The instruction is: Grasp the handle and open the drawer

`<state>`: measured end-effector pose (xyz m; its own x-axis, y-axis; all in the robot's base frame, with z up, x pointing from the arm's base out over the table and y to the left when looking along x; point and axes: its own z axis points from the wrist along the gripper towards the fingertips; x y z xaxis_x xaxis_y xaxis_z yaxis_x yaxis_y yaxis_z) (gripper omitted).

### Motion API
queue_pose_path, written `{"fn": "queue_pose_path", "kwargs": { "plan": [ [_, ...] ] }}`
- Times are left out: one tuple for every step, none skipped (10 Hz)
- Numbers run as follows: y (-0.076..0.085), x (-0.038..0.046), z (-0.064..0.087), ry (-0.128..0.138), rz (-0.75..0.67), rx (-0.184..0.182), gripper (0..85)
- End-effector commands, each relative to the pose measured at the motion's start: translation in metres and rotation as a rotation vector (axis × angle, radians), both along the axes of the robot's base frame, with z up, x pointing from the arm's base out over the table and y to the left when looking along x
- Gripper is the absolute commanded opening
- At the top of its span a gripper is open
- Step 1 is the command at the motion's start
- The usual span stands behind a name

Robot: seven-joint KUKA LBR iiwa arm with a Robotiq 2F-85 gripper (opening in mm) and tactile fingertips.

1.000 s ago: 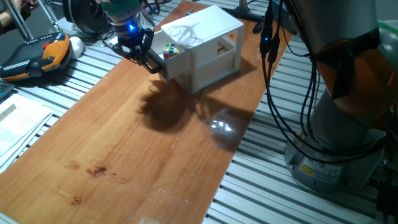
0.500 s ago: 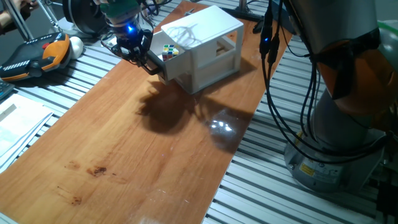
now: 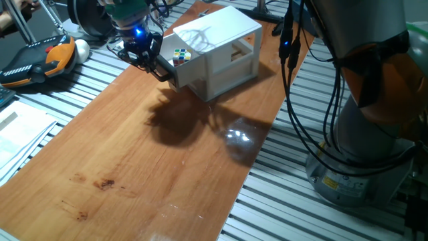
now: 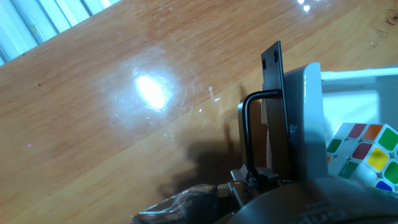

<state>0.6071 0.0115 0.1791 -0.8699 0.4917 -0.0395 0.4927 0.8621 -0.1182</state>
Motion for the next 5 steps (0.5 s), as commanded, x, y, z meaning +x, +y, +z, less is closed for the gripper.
{"fn": "queue_pose_path", "kwargs": {
  "plan": [
    [0.0006, 0.0000, 0.0000, 0.000, 0.002, 0.000, 0.7],
    [0.0016, -0.0001, -0.0001, 0.000, 0.003, 0.000, 0.7],
    [0.0023, -0.0001, -0.0004, -0.001, 0.007, 0.000, 0.7],
    [0.0032, 0.0000, -0.0004, -0.004, 0.010, 0.000, 0.7],
    [0.0045, 0.0001, 0.0002, -0.003, 0.011, -0.001, 0.7]
  ]
}}
